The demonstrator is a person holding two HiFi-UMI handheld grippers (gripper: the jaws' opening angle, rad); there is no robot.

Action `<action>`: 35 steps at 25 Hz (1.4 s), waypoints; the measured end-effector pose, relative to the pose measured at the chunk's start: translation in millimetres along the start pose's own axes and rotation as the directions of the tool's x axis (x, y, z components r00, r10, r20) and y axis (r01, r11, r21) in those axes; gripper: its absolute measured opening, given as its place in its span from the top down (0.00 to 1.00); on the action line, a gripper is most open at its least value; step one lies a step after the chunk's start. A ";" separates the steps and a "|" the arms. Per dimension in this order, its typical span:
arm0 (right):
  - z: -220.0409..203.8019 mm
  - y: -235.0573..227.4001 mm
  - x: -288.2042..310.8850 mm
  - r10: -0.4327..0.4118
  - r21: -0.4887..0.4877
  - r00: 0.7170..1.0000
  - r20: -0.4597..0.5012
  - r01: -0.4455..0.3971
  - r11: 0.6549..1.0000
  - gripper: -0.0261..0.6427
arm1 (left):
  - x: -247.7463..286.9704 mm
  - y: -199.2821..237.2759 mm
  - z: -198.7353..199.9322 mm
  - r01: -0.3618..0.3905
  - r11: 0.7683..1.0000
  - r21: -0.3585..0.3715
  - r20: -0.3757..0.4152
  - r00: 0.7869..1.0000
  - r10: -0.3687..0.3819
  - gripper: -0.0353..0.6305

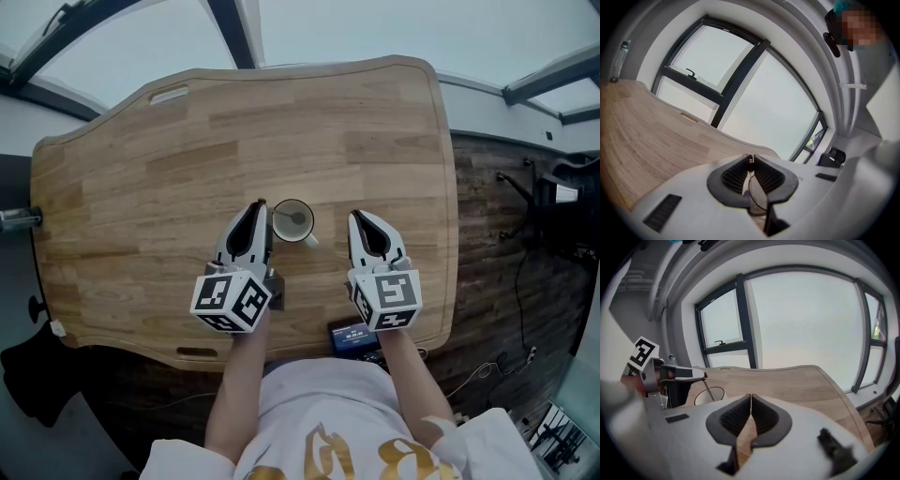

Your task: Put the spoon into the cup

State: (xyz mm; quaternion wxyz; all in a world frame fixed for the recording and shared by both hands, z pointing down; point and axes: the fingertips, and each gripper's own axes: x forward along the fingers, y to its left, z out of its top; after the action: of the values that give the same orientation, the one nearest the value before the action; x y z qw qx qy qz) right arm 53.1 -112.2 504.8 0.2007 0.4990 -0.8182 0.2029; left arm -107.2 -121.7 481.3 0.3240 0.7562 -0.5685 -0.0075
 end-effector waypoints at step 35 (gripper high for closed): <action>-1.8 -7.9 3.0 0.008 0.009 1.000 0.002 -0.008 1.000 0.91 | 6.0 -2.9 -12.9 -0.002 0.999 0.046 -0.022 1.000 0.003 0.87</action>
State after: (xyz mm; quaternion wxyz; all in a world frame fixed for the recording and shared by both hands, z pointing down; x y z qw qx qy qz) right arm 59.2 -116.8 509.0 0.1969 0.4968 -0.8195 0.2069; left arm -97.7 -120.3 492.2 0.3128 0.7627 -0.5659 0.0145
